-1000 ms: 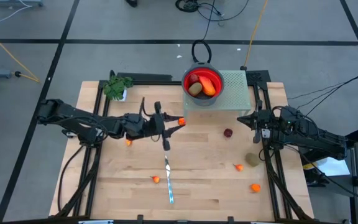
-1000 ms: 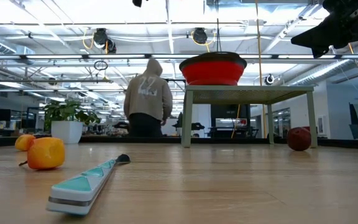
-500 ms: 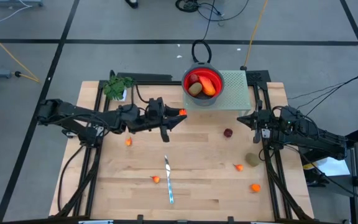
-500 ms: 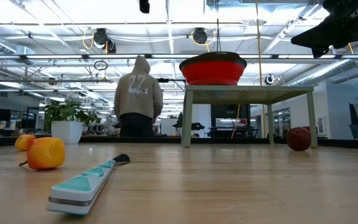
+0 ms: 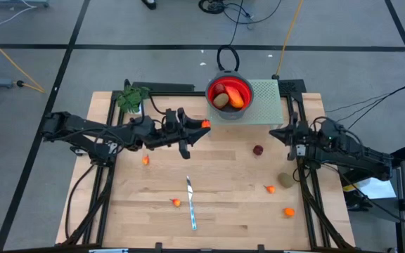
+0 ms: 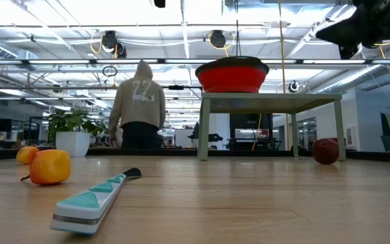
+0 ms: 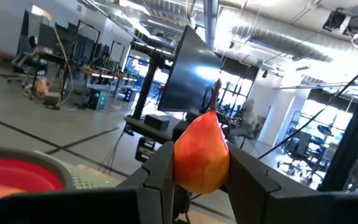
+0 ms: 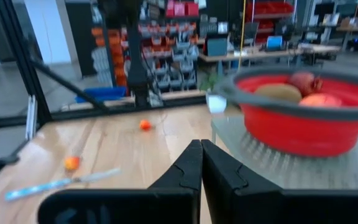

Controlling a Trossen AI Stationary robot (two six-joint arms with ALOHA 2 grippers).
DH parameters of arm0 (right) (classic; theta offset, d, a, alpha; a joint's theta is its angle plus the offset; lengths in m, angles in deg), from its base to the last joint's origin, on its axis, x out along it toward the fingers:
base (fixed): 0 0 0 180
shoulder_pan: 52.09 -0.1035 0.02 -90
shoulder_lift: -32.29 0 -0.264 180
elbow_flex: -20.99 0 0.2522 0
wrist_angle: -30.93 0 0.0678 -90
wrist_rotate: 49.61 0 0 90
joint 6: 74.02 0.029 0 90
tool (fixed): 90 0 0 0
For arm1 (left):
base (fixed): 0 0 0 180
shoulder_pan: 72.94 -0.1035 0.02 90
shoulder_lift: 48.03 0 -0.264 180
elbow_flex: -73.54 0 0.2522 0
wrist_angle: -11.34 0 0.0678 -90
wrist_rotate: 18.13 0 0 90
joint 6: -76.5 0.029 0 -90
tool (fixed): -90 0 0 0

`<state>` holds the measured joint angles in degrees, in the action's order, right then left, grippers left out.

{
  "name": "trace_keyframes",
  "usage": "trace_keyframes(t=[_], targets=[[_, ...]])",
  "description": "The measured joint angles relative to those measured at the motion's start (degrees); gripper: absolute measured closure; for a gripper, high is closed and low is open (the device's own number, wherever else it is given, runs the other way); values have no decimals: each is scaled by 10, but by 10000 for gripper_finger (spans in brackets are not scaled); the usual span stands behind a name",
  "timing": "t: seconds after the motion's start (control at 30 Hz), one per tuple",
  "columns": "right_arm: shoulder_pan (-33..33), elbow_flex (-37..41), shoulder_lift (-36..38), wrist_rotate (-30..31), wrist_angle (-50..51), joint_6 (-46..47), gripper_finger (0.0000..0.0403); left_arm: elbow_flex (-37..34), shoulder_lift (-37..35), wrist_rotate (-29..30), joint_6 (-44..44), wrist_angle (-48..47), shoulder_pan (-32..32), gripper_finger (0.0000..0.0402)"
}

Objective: Pick & Place Fruit
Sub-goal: Put the peach into the red strainer bowl on the shelf

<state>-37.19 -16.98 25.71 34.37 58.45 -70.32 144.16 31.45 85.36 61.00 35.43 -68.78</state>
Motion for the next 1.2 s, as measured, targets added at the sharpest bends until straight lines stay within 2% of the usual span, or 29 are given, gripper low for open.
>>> trace_keyframes(t=[0.1,0.23,0.37,0.53,0.7,0.93,1.2], targets=[[0,0,6,0,-17,1,403,5,0,0,14,-2,-8,293],[0,0,7,0,-24,1,403,52,12,-1,58,-37,-26,293],[0,0,6,0,-23,1,403,135,50,-17,101,-138,-52,293],[0,0,6,0,-22,2,403,247,107,-20,113,-286,-90,293],[0,0,6,0,-18,1,403,329,160,-21,114,-373,-123,293],[0,0,6,0,-15,1,403,381,210,-21,114,-431,-161,293],[0,0,6,0,-14,1,403,394,254,-35,109,-442,-197,293]])
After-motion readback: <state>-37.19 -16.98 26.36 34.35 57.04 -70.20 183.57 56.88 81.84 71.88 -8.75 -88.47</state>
